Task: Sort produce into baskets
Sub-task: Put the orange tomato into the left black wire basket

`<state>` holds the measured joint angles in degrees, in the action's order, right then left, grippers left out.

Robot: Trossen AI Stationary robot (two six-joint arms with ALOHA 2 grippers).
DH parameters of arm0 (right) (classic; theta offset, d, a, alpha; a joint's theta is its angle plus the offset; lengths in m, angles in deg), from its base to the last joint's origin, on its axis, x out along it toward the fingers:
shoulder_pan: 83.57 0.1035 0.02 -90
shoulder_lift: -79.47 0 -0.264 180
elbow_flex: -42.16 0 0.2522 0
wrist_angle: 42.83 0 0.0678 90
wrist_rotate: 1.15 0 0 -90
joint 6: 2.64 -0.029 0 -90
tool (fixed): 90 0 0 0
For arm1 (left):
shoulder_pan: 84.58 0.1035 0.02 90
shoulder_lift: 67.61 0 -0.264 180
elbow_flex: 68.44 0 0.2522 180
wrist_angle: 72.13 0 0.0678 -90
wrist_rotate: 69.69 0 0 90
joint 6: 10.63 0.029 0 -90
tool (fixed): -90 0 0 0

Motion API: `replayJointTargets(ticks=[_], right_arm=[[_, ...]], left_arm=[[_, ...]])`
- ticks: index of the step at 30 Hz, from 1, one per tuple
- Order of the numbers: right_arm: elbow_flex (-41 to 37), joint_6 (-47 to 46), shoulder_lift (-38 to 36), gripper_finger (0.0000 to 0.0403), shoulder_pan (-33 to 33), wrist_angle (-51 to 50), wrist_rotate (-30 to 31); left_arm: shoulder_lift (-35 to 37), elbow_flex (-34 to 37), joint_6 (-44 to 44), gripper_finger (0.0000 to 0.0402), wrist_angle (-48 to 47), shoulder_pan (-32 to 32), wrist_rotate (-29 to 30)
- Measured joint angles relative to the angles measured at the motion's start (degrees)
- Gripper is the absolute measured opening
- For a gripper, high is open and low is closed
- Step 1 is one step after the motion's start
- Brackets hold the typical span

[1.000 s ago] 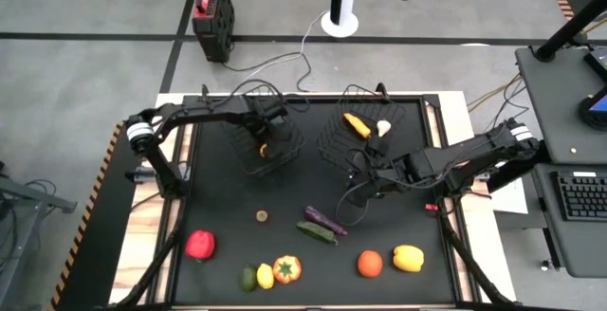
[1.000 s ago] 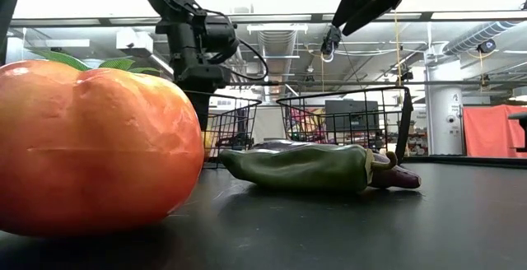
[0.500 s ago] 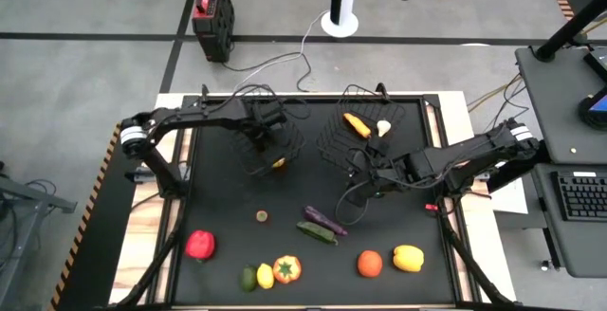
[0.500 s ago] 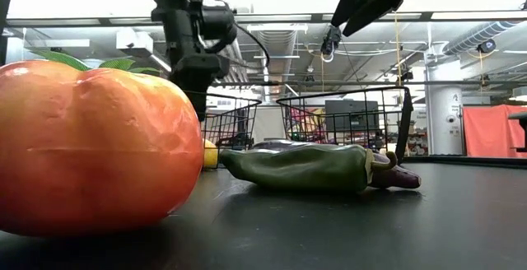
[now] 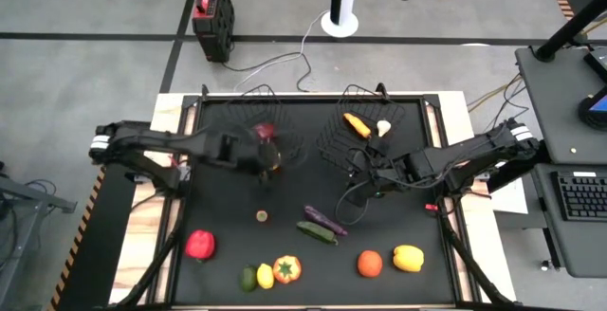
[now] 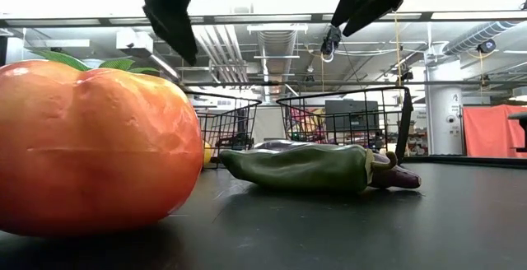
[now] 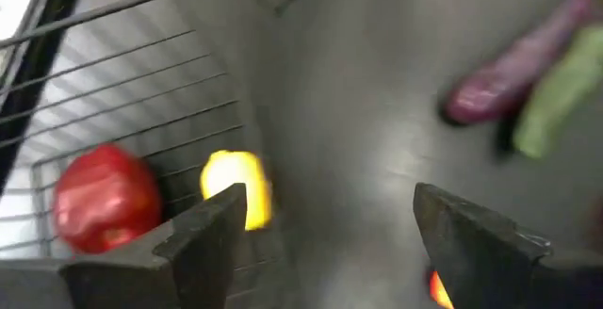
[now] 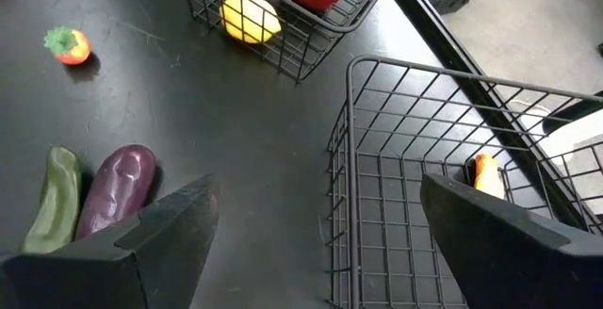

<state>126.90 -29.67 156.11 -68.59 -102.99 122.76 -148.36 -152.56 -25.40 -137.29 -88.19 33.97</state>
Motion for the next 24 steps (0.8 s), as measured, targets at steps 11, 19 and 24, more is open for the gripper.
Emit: replayJointTargets(ticks=[11,19,24], right_arm=[[0.0,1.1,0.0,0.0354,1.8,0.0,-0.4],[0.6,1.8,0.0,0.0354,5.4,0.9,-3.5],[0.0,-5.1,0.1,0.0354,6.8,6.0,-13.3]], left_arm=[[-1.9,0.0,-5.7,0.0286,1.5,-20.2,11.4],[-4.8,0.0,-15.1,0.0286,4.7,-28.8,13.1],[-7.4,0.0,-19.6,0.0286,7.6,-31.7,14.4]])
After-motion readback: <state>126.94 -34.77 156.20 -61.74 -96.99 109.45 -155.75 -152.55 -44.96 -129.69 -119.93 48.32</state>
